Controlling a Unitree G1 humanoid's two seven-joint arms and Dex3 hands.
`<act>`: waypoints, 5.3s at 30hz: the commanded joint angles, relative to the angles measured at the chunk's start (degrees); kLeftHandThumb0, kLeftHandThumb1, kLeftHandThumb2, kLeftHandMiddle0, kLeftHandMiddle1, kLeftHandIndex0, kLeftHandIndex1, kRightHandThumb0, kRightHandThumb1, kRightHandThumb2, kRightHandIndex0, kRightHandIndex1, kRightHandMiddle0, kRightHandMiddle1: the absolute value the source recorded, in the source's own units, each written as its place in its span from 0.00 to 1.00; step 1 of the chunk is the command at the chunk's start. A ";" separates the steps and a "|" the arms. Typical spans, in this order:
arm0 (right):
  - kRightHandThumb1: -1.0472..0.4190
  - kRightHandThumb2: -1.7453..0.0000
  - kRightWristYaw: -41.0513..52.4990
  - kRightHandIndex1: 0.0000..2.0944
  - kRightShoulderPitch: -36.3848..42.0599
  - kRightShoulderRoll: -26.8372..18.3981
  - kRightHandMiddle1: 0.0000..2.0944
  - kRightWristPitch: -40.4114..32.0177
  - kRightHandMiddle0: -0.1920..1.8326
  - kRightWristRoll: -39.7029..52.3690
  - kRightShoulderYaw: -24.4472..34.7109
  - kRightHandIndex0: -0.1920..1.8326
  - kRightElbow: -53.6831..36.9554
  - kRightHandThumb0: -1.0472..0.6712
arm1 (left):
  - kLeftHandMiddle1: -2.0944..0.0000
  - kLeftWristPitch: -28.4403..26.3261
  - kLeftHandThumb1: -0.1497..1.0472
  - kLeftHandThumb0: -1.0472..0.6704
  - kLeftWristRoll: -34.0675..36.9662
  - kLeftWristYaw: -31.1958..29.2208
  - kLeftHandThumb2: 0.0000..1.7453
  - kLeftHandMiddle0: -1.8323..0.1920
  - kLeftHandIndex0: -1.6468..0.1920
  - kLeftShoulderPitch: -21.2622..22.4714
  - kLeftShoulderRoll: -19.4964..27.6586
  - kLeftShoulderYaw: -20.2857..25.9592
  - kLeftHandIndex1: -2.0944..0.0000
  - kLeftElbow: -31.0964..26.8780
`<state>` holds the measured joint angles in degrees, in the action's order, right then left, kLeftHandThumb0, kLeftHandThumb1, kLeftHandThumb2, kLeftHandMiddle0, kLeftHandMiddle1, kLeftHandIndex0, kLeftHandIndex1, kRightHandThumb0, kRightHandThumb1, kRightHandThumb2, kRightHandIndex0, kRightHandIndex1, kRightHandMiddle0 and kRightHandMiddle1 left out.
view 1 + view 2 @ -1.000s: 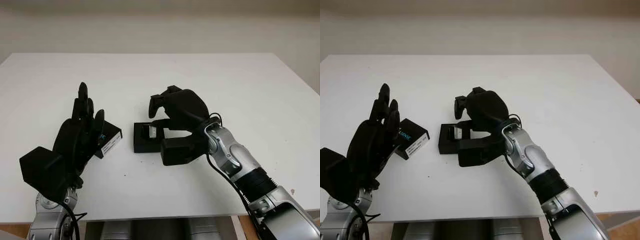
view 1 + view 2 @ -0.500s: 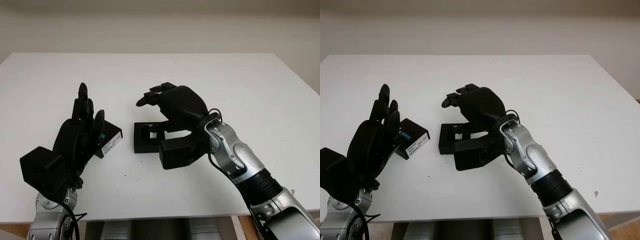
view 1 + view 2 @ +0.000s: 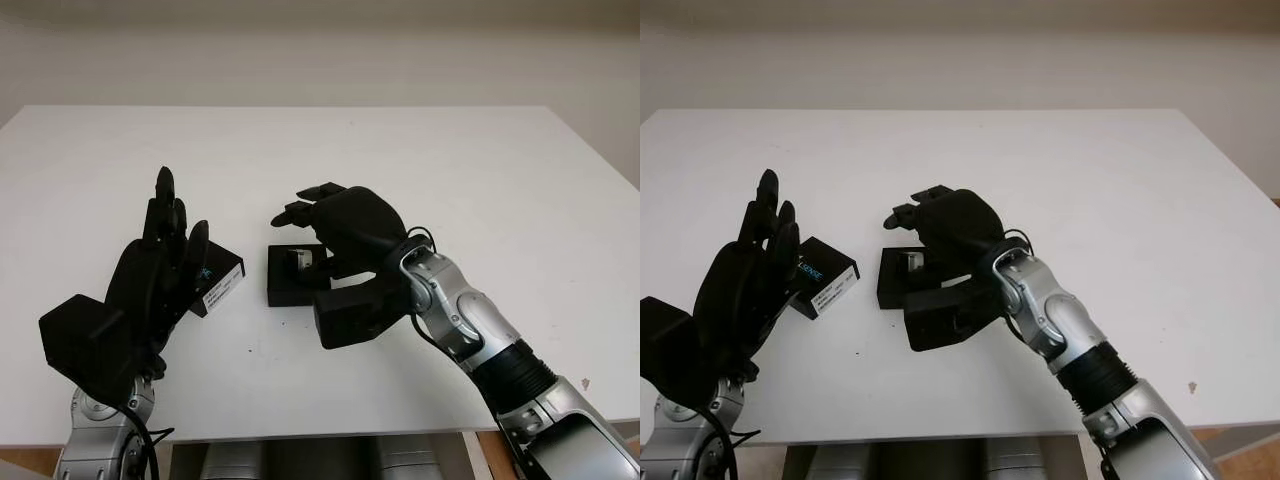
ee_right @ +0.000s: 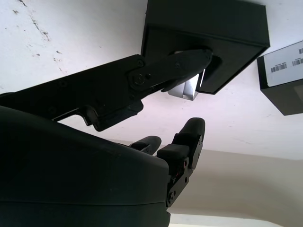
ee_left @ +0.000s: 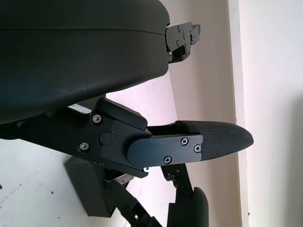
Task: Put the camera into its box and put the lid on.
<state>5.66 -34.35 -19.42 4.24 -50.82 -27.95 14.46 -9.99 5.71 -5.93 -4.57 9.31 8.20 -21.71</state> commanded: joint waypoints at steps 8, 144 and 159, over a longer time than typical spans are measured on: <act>0.12 0.97 -2.08 0.13 -0.52 0.29 0.26 -0.42 0.33 -2.25 -1.68 0.25 3.51 0.24 | 1.00 0.33 1.00 0.12 0.11 -0.43 0.30 1.00 1.00 0.70 0.41 0.03 1.00 -0.31; 0.06 0.97 -0.04 0.03 8.89 17.36 0.73 0.25 0.28 43.94 20.69 0.25 17.02 0.33 | 1.00 -0.49 1.00 0.13 1.05 -0.65 0.30 1.00 1.00 -0.09 0.47 0.41 1.00 -0.89; 0.06 0.97 1.01 0.03 7.68 17.33 0.73 3.09 0.28 43.19 20.13 0.25 21.72 0.32 | 1.00 -0.03 1.00 0.13 1.18 -0.72 0.29 1.00 1.00 -0.53 0.52 0.67 1.00 -0.96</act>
<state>6.51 -26.55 -2.17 7.23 -7.52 -7.60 35.06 -10.69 6.79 -6.68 -5.32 9.70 8.54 -21.75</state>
